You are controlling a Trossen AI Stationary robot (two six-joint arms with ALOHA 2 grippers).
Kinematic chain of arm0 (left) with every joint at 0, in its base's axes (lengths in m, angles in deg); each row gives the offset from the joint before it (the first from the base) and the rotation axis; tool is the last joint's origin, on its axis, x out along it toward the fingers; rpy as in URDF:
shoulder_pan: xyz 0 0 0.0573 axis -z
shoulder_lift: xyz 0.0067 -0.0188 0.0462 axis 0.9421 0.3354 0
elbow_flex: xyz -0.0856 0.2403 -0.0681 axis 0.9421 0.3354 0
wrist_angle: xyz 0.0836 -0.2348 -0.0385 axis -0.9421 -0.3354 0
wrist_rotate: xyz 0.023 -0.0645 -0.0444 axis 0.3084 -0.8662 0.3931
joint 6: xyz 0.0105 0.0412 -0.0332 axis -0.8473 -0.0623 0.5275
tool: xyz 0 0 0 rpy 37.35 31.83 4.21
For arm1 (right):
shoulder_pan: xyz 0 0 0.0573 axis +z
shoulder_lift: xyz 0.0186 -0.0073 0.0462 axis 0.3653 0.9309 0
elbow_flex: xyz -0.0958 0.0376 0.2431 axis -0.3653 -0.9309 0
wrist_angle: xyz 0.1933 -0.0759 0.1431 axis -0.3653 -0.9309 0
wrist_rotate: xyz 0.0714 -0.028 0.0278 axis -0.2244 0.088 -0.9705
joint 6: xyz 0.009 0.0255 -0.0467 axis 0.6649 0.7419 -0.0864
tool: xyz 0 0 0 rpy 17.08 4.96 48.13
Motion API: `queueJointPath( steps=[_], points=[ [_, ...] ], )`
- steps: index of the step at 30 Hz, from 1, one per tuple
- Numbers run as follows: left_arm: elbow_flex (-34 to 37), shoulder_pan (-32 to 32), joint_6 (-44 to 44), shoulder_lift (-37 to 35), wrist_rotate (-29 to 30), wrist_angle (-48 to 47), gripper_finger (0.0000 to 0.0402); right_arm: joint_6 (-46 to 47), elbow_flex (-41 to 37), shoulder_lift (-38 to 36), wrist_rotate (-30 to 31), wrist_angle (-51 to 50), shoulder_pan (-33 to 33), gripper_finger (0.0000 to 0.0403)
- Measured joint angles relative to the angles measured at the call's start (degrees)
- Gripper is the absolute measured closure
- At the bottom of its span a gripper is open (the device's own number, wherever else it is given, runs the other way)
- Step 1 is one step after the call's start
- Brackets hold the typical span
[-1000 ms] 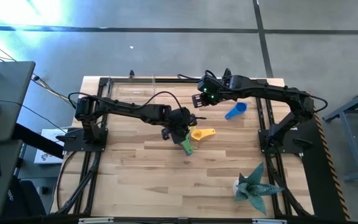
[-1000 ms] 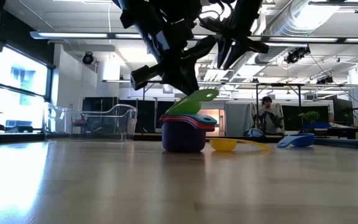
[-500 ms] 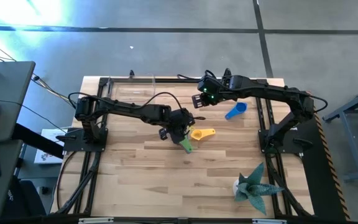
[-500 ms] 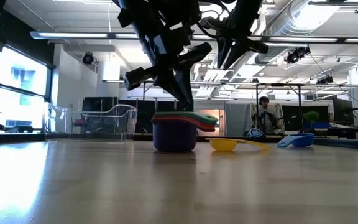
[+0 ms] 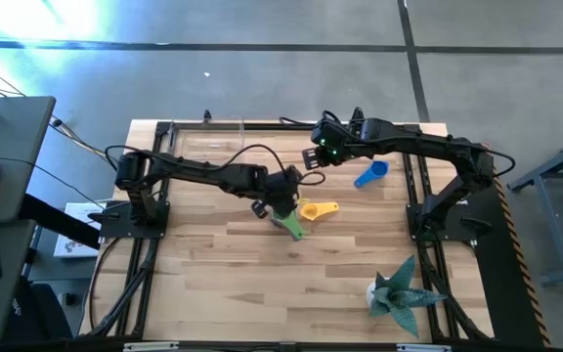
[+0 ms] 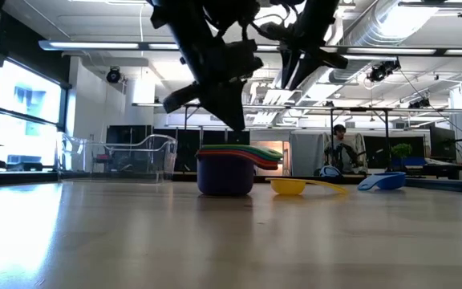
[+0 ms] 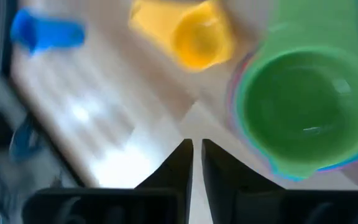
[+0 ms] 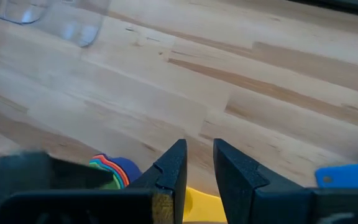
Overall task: Nest measuring cups in basket
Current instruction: Stack the blue measuring cup on top of the green measuring cup
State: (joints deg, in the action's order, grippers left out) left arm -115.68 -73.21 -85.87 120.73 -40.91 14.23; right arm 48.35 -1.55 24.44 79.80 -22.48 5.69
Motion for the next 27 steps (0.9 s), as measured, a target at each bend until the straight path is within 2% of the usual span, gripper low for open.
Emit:
queueJointPath(
  steps=[3,10,16,27],
  points=[
    [0.0,-0.5,7.5,-1.4,2.9,-2.6,0.0387,1.6,0.0,0.0,0.9,-2.3,-0.1,0.0332],
    [0.0,-3.0,20.7,-4.8,2.9,-12.0,0.0401,5.8,0.0,0.0,3.7,-14.5,-0.9,0.0332],
    [0.0,-5.2,25.6,-8.1,2.7,-18.4,0.0399,9.0,0.0,0.1,3.8,-21.8,-3.6,0.0332],
    [0.0,-9.3,33.3,-17.7,2.5,-25.5,0.0399,10.9,-3.0,0.0,0.3,-23.6,-11.2,0.0331]
  ],
)
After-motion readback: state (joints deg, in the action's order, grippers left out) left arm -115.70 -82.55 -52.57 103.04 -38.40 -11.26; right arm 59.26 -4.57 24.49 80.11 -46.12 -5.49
